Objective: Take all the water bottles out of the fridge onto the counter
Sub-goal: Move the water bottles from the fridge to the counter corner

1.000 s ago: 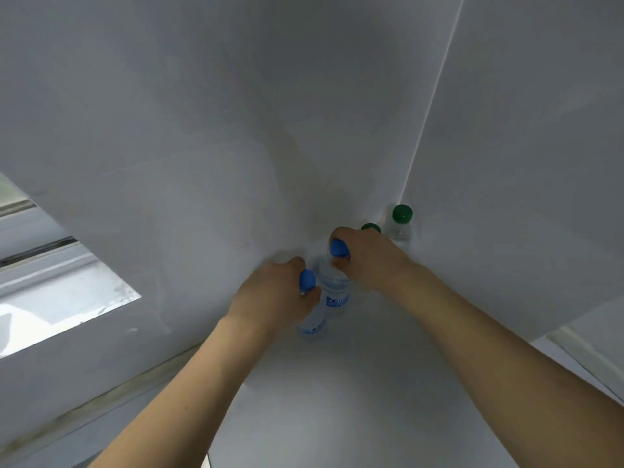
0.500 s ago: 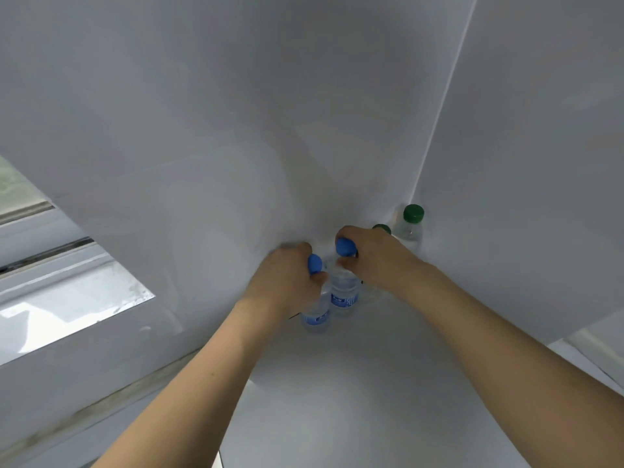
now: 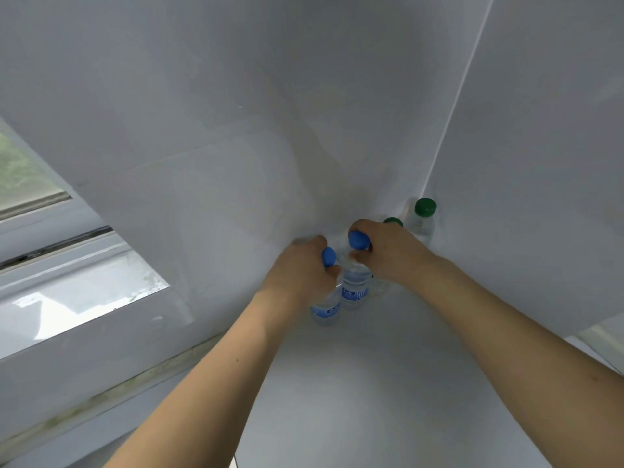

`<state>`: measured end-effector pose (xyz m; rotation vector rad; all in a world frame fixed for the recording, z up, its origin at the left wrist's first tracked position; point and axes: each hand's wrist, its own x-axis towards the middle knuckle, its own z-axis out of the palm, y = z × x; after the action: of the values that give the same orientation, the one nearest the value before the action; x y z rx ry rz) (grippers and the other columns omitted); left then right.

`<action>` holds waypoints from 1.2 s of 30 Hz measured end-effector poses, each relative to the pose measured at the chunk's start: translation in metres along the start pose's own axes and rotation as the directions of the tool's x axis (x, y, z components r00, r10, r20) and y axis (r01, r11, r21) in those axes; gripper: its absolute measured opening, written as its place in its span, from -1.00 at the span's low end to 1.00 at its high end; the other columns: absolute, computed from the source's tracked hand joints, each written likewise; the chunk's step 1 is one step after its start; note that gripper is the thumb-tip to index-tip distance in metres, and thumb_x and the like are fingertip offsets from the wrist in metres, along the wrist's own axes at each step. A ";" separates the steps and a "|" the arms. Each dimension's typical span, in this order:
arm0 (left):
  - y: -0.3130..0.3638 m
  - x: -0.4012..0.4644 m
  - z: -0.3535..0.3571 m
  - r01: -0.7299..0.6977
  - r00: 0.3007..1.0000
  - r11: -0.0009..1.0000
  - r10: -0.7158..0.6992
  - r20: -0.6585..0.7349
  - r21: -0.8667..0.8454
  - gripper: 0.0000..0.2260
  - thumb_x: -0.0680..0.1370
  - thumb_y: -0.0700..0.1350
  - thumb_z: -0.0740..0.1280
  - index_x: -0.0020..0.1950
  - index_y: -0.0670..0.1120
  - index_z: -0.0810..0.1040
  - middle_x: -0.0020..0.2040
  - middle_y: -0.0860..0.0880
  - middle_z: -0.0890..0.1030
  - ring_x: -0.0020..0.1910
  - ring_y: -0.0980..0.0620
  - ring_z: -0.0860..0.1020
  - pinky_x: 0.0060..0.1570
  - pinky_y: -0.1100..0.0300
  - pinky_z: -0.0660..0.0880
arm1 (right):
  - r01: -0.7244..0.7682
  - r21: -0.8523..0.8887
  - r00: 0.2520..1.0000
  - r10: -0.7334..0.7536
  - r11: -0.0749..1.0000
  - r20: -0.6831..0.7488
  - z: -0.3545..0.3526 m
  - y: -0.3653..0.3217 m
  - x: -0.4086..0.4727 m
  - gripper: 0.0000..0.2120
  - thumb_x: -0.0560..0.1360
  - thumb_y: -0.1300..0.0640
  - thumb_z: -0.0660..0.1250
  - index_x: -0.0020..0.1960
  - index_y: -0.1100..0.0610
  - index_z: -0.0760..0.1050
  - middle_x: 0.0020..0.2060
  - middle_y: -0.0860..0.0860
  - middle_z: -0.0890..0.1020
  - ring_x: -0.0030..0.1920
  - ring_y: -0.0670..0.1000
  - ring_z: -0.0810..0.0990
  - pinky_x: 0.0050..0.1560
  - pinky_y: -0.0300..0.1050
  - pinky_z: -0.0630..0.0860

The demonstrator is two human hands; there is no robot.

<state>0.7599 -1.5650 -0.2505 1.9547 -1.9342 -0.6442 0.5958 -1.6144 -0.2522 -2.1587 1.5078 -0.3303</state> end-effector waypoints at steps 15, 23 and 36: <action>0.033 -0.053 -0.027 0.010 0.996 0.968 0.014 -0.093 0.252 -0.64 0.58 0.10 0.27 0.23 -0.12 0.38 0.11 -0.09 0.55 0.02 -0.13 0.54 -0.16 0.08 0.43 | -0.124 -0.023 0.988 0.121 0.992 -0.092 -0.045 -0.026 -0.096 -0.34 0.52 -0.04 0.34 0.52 0.03 0.15 0.35 0.08 0.42 0.27 0.11 0.48 0.19 -0.02 0.45; 0.105 -0.130 -0.030 -0.220 0.965 0.928 0.252 -0.073 0.302 -0.58 0.61 -0.03 0.23 0.43 -0.13 0.31 0.40 -0.09 0.41 0.30 -0.13 0.43 0.15 0.03 0.45 | -0.155 -0.042 0.965 0.142 0.987 -0.219 -0.090 -0.026 -0.223 -0.40 0.47 0.02 0.37 0.45 0.08 0.25 0.32 0.10 0.44 0.32 0.13 0.41 0.20 -0.08 0.39; 0.261 -0.249 0.023 -0.581 0.801 0.747 0.596 0.063 0.322 -0.53 0.62 0.02 0.24 0.45 -0.17 0.29 0.46 -0.13 0.34 0.39 -0.15 0.35 0.29 0.03 0.33 | -0.417 -0.002 0.830 0.380 0.909 -0.407 -0.143 0.024 -0.458 -0.32 0.56 0.02 0.29 0.56 0.13 0.05 0.51 0.08 0.20 0.50 0.06 0.18 0.45 -0.13 0.12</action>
<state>0.5292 -1.3241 -0.1105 1.3339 -2.5726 -0.1004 0.3452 -1.2306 -0.1078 -1.8406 2.1951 -0.5900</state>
